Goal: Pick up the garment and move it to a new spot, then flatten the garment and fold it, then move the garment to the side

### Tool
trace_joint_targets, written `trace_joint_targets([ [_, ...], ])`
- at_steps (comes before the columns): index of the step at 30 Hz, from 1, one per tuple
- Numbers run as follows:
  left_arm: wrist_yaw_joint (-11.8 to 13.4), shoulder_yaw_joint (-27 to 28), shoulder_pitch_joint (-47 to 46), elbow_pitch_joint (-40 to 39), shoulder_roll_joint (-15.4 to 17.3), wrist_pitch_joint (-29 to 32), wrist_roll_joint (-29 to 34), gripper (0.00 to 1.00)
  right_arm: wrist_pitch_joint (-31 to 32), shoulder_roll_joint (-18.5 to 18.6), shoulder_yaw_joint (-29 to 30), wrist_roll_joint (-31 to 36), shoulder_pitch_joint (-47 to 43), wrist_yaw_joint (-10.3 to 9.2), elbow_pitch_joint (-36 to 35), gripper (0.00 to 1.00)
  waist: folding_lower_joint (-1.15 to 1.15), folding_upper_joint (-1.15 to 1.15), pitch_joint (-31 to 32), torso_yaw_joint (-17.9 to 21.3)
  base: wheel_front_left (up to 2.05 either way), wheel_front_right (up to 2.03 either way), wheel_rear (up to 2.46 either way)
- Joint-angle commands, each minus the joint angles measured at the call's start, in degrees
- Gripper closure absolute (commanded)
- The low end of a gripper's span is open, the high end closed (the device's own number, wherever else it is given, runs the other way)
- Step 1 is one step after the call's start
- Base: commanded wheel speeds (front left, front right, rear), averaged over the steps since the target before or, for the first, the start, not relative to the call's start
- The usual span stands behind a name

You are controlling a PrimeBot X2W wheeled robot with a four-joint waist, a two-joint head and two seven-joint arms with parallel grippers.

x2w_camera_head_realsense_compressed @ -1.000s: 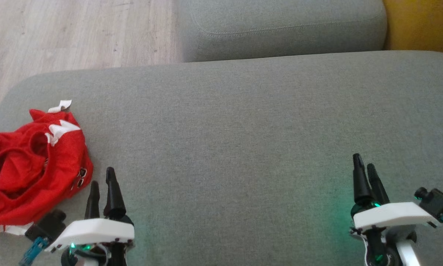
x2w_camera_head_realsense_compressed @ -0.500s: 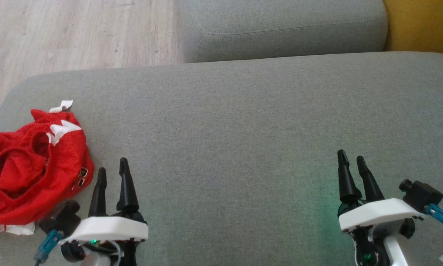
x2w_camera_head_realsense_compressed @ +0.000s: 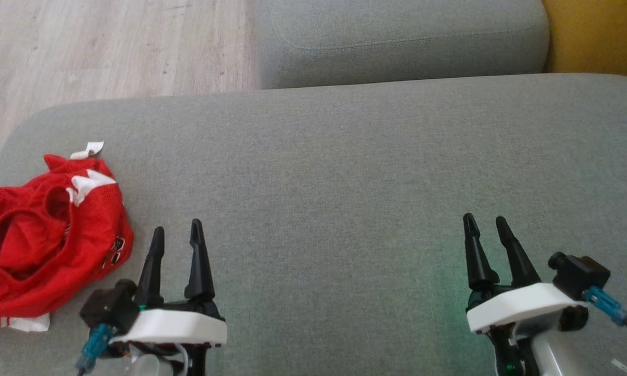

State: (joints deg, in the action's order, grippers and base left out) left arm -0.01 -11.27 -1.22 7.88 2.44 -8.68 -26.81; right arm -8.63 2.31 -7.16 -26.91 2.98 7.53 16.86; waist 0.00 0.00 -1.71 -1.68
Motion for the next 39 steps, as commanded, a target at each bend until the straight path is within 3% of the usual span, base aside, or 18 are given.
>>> trace_joint_targets([
  [1, 0.0, 0.7, -3.0, -2.2, 0.3, -0.9, 2.0, 0.00, -0.9, 0.4, -1.4, 1.9, 3.2, -0.03, -1.9, 0.00, 0.00, 0.00, 0.1, 0.0, 0.00, 0.00, 0.00],
  [9, 0.9, -0.6, -2.6, -1.9, 0.4, -2.2, 8.0, 0.00, -2.2, 0.5, -1.5, 7.7, 2.9, -0.03, -1.1, 0.00, 0.00, 0.00, 0.8, 0.0, 0.00, 0.00, 0.00],
  [20, 4.1, -0.6, -2.6, 0.3, 0.4, -4.1, 15.3, 0.00, -4.1, 0.5, -0.4, 15.9, 2.6, -0.04, -1.0, 0.00, 0.00, 0.00, 1.4, 0.0, 0.00, 0.00, 0.00],
  [34, 5.5, -1.4, -3.1, 0.6, 0.4, -6.2, 24.6, 0.00, -6.3, 0.6, -0.2, 25.2, 3.5, -0.04, -0.4, 0.00, 0.00, 0.00, 1.1, -0.1, 0.00, 0.00, 0.00],
  [39, 5.5, -1.0, -3.3, 1.0, 0.4, -6.3, 24.7, 0.00, -6.4, 0.6, 0.1, 25.3, 3.7, -0.04, -0.5, 0.00, 0.00, 0.00, 0.8, 0.0, 0.00, 0.00, 0.00],
])
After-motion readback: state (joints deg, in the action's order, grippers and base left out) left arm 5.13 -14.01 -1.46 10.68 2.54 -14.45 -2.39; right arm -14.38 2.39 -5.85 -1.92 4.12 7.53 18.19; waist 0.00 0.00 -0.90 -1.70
